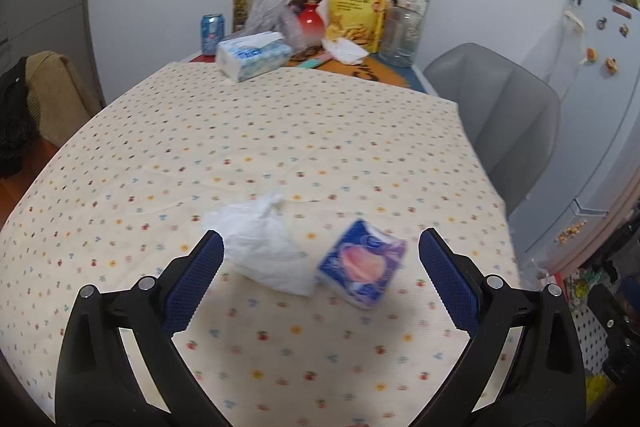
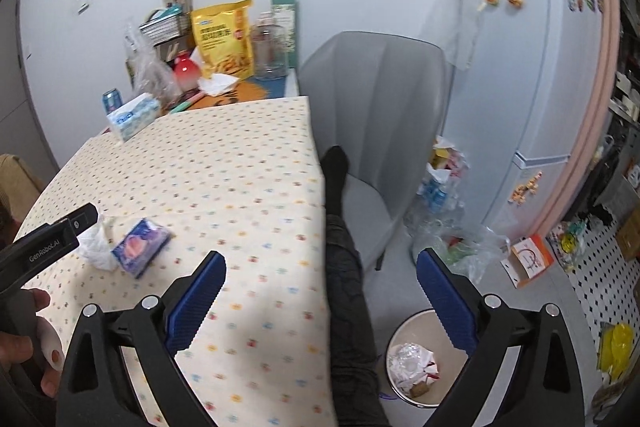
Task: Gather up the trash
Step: 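Swing both open tools back over the table trash, then close the left tool on the white plastic bag, then close the right tool on the blue-and-pink wipes packet, then carry the plastic bag and wipes packet in both tools over the white bin, then open the right tool then the left tool above the white bin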
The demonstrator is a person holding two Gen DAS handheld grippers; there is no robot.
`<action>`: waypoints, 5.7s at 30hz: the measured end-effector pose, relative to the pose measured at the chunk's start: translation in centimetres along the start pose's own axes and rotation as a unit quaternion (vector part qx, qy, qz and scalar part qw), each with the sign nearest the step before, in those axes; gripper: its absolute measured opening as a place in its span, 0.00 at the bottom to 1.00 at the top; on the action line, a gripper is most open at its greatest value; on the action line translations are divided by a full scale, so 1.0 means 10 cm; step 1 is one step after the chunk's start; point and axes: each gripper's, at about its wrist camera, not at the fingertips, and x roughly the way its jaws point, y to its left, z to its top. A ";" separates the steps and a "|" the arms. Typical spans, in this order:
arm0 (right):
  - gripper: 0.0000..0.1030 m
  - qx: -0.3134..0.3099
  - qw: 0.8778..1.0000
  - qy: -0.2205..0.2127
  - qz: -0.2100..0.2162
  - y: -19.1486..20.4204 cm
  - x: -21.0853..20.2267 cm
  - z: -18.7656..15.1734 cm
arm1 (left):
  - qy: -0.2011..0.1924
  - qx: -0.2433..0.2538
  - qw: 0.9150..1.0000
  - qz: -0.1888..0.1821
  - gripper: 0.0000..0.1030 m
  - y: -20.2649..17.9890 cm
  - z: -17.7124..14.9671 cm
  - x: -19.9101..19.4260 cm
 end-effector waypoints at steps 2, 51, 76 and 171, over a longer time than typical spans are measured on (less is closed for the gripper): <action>0.91 -0.007 1.000 0.000 0.004 0.13 0.02 0.02 | 0.004 -0.008 1.000 0.010 0.94 0.13 0.01 0.04; 0.91 -0.089 0.992 0.065 0.059 1.75 0.69 0.00 | 0.044 -0.017 0.998 0.049 0.08 1.25 0.19 0.49; 0.40 -0.078 0.984 0.132 0.085 2.04 1.18 -0.16 | 0.065 0.011 0.995 0.073 0.08 1.21 0.08 0.79; 0.56 0.156 0.976 0.111 -0.108 -2.82 0.77 -0.84 | 0.091 0.324 0.937 -0.098 0.08 -3.60 -1.30 0.66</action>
